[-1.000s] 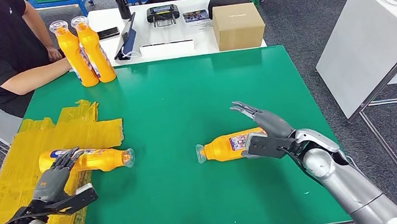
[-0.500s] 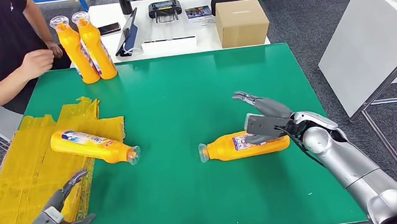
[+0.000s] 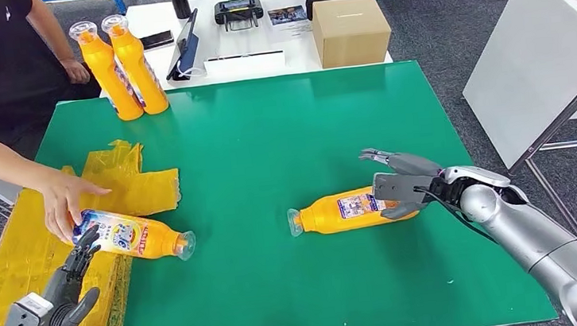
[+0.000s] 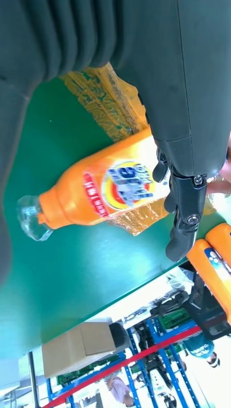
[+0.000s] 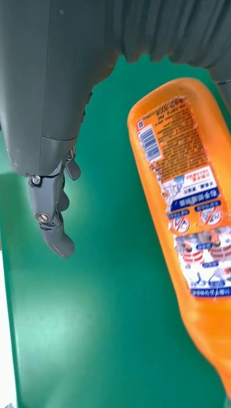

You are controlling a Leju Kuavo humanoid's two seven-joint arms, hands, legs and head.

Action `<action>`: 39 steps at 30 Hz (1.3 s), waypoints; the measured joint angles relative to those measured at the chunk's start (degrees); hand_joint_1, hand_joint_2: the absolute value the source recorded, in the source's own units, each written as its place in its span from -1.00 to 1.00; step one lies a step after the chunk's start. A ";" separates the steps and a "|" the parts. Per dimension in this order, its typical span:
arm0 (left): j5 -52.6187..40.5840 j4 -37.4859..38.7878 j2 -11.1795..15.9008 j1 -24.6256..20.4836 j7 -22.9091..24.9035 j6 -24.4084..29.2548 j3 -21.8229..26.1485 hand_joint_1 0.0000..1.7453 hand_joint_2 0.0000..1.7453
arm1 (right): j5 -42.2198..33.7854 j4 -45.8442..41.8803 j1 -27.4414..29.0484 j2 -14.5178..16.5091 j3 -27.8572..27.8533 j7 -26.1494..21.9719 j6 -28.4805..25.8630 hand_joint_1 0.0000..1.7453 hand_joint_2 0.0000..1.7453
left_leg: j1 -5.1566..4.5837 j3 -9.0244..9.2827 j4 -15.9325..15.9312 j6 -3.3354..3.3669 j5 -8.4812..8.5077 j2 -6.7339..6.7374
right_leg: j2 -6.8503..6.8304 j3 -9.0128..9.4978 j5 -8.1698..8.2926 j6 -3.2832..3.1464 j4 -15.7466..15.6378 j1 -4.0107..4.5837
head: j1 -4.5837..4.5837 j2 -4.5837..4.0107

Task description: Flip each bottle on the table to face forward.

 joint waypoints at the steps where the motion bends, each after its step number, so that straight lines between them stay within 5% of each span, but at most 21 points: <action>1: 0.01 -0.02 -0.15 0.00 0.00 0.00 0.13 -1.00 -1.00 | -0.04 0.01 -0.06 -0.20 0.26 0.02 0.04 -1.00 1.00 | 0.00 0.00 0.00 0.00 0.00 0.00 | 0.00 0.00 0.00 0.00 0.00 0.00 | 0.00 0.00; 19: 2.12 0.16 -2.65 -3.28 0.02 -2.16 1.60 -1.00 -1.00 | -0.59 2.48 -3.79 -4.77 7.94 3.03 3.85 -1.00 1.00 | -0.01 -0.04 0.01 0.00 0.00 -0.01 | -0.03 -0.02 0.01 0.01 -0.01 -0.01 | -0.01 0.00; 31: 2.64 2.64 -3.94 -6.64 0.02 -1.90 0.90 -1.00 -1.00 | 3.25 15.63 -4.91 2.42 15.85 0.92 0.18 -1.00 1.00 | 0.04 0.01 0.00 0.00 0.00 0.03 | -0.01 0.00 0.00 0.00 0.00 0.02 | -0.01 0.00; 39: 2.65 3.70 -4.16 -7.09 0.02 -1.88 0.59 -1.00 -1.00 | 3.39 19.29 -5.91 4.32 17.14 0.24 -0.08 -1.00 1.00 | 0.04 0.14 0.00 0.00 0.00 0.20 | 0.13 0.07 0.02 0.01 -0.01 0.01 | 0.01 0.00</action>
